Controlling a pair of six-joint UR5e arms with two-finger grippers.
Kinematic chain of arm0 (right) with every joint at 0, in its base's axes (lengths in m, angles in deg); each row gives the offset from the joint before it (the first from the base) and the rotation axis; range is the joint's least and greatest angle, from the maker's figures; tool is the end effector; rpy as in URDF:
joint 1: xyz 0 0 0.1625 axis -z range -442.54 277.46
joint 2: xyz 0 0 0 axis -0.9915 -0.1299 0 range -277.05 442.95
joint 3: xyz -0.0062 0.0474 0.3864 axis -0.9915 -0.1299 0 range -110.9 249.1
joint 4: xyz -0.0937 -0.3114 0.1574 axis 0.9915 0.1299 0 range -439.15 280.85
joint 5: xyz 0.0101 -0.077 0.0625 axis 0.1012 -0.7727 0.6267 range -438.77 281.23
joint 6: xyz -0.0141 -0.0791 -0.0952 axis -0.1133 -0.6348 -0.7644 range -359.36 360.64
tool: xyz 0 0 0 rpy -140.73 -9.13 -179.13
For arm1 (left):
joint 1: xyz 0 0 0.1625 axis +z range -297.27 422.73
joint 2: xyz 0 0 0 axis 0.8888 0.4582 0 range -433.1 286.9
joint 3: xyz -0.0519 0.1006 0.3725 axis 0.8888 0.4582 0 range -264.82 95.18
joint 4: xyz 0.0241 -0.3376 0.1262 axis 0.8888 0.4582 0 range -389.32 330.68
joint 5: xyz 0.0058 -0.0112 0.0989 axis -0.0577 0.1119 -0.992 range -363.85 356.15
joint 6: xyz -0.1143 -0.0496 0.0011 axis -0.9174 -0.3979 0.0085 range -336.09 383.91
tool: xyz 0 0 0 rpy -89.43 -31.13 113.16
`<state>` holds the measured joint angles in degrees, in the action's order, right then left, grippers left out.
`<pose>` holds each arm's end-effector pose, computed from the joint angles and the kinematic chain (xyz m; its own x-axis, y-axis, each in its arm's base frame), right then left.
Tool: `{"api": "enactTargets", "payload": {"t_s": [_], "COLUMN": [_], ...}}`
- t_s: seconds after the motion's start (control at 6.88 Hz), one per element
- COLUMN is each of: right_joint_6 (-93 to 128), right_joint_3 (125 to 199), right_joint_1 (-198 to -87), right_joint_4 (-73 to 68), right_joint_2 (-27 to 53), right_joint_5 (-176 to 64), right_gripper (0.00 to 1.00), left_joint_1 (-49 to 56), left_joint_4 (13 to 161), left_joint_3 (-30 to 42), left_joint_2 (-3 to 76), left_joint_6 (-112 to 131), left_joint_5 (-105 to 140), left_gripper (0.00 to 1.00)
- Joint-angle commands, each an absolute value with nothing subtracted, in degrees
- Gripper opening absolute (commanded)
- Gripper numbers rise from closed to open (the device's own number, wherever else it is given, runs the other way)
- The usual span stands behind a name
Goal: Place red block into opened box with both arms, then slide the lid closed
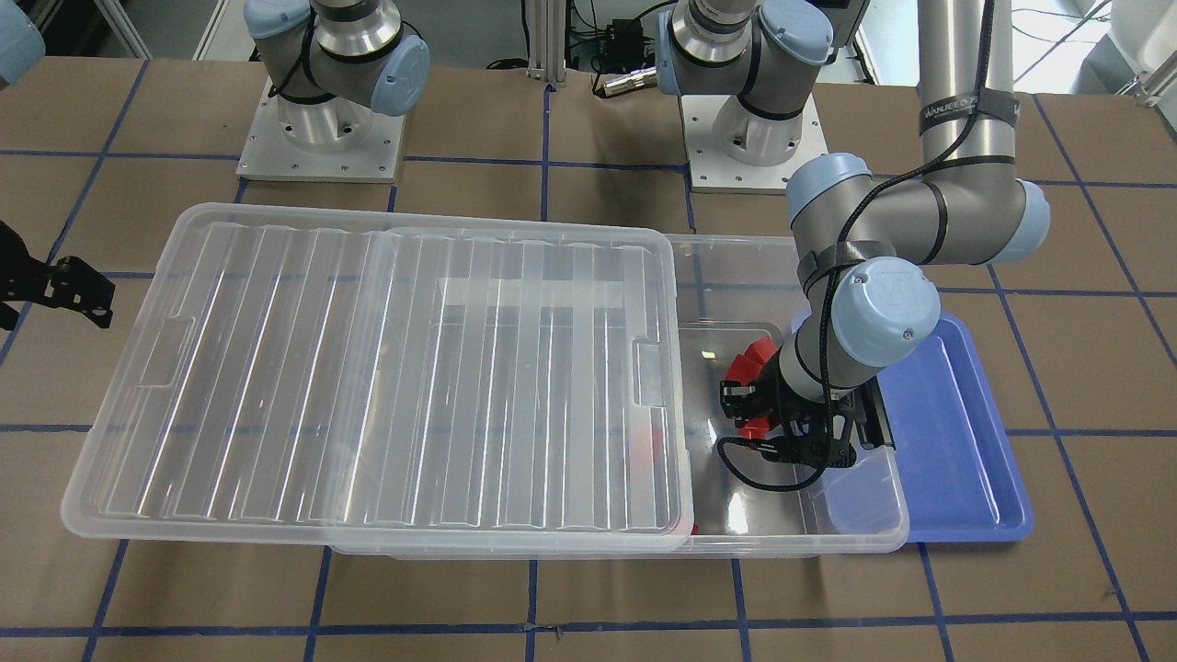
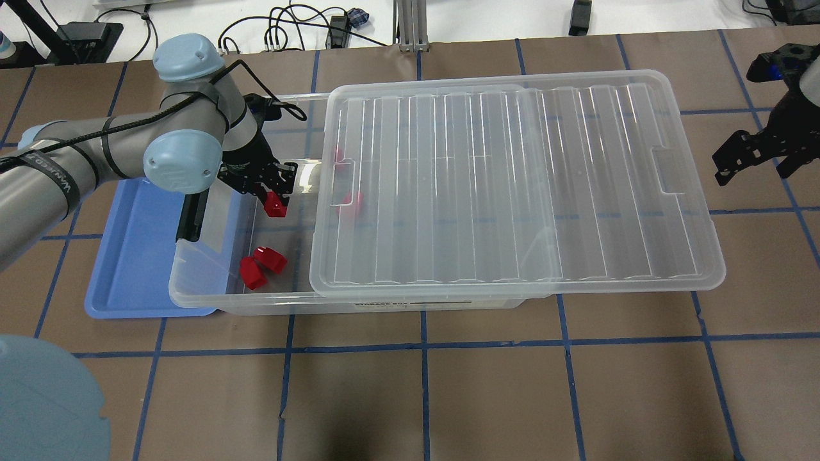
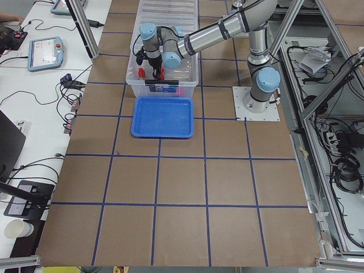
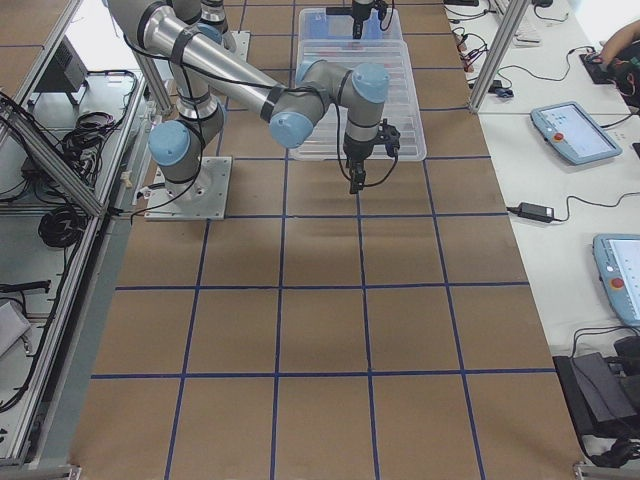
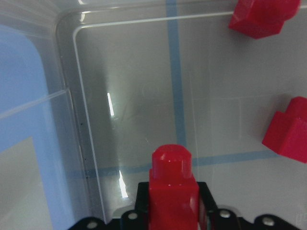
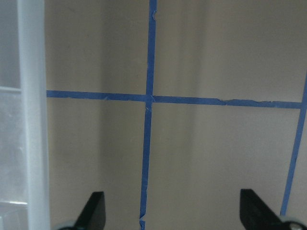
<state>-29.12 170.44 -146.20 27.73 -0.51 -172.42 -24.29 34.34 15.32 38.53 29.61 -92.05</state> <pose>-0.0923 -0.4692 0.3201 -0.9970 -0.0613 0.0465 -0.0591 0.9972 0.0468 -0.1101 -0.5229 0.2142 -0.9982 0.0440 0.0405 0.0475 0.9947 0.0908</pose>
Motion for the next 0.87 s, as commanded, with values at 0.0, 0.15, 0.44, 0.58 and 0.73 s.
{"api": "enactTargets", "payload": {"t_s": [0.0,0.15,0.44,0.58,0.73], "right_joint_6": [-28.89,-28.81,-28.8,-28.72,-28.72], "right_joint_3": [171.13,171.22,171.14,171.22,171.22], "right_joint_1": [-146.34,-146.52,-146.52,-146.61,-146.61], "right_joint_4": [27.81,27.81,27.81,27.81,27.81], "right_joint_2": [-0.9,-0.81,-0.81,-0.81,-0.46], "right_joint_5": [-172.46,-172.37,-172.37,-172.29,-171.68], "right_gripper": [1.0,1.0,1.0,1.0,1.0], "left_joint_1": [-24.28,-24.28,-24.2,-24.11,-24.72], "left_joint_4": [30.56,30.01,29.84,30.18,34.01], "left_joint_3": [18.0,18.88,18.63,17.06,12.78], "left_joint_2": [38.87,38.96,39.58,38.62,37.57], "left_joint_6": [25.59,25.84,25.32,25.23,23.75], "left_joint_5": [-92.1,-92.18,-92.1,-91.83,-91.75], "left_gripper": [0.0,0.0,0.92,1.0,1.0]}}
